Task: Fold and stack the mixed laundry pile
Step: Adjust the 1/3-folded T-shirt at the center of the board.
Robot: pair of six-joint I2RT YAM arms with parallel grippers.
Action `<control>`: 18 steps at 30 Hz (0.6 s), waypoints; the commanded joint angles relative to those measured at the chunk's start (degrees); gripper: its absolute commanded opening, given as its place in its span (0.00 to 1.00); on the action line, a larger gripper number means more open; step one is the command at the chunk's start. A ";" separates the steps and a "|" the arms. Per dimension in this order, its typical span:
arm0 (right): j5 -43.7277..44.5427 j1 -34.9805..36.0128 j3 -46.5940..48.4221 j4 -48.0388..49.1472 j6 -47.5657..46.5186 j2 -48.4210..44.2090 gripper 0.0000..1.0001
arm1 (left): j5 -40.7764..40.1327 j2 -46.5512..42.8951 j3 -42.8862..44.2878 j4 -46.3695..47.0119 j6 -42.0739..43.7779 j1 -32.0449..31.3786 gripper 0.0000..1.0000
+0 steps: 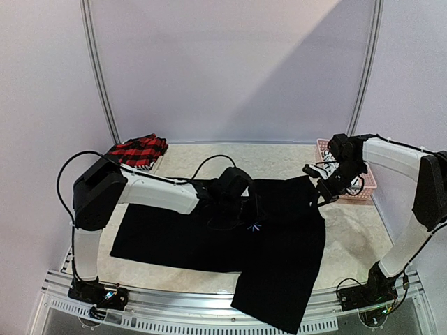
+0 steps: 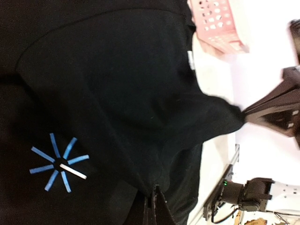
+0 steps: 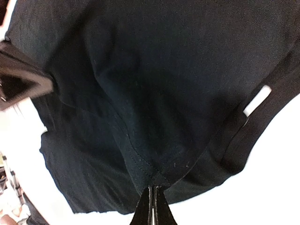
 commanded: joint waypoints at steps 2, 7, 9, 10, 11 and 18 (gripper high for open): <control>-2.11 -0.29 -2.12 -4.40 -2.62 -0.60 0.00 | 2.78 -2.32 -1.34 -1.74 0.96 0.49 0.00; -3.95 -0.26 -2.23 -5.25 -3.08 0.65 0.02 | 4.67 -2.20 -1.89 -4.23 -0.11 1.06 0.00; -5.50 -0.23 -2.13 -5.98 -3.36 1.58 0.03 | 4.64 -2.20 -2.19 -4.90 0.02 1.41 0.00; -6.02 -0.02 -2.07 -6.35 -3.66 1.97 0.03 | 4.43 -2.25 -2.45 -5.01 0.17 1.64 0.00; -6.55 0.31 -2.02 -6.87 -3.87 2.49 0.03 | 4.40 -2.17 -2.71 -5.06 0.32 1.90 0.00; -8.37 7.69 1.82 -12.37 -6.90 4.07 0.21 | 5.11 -1.85 -2.26 -7.66 3.44 4.07 0.00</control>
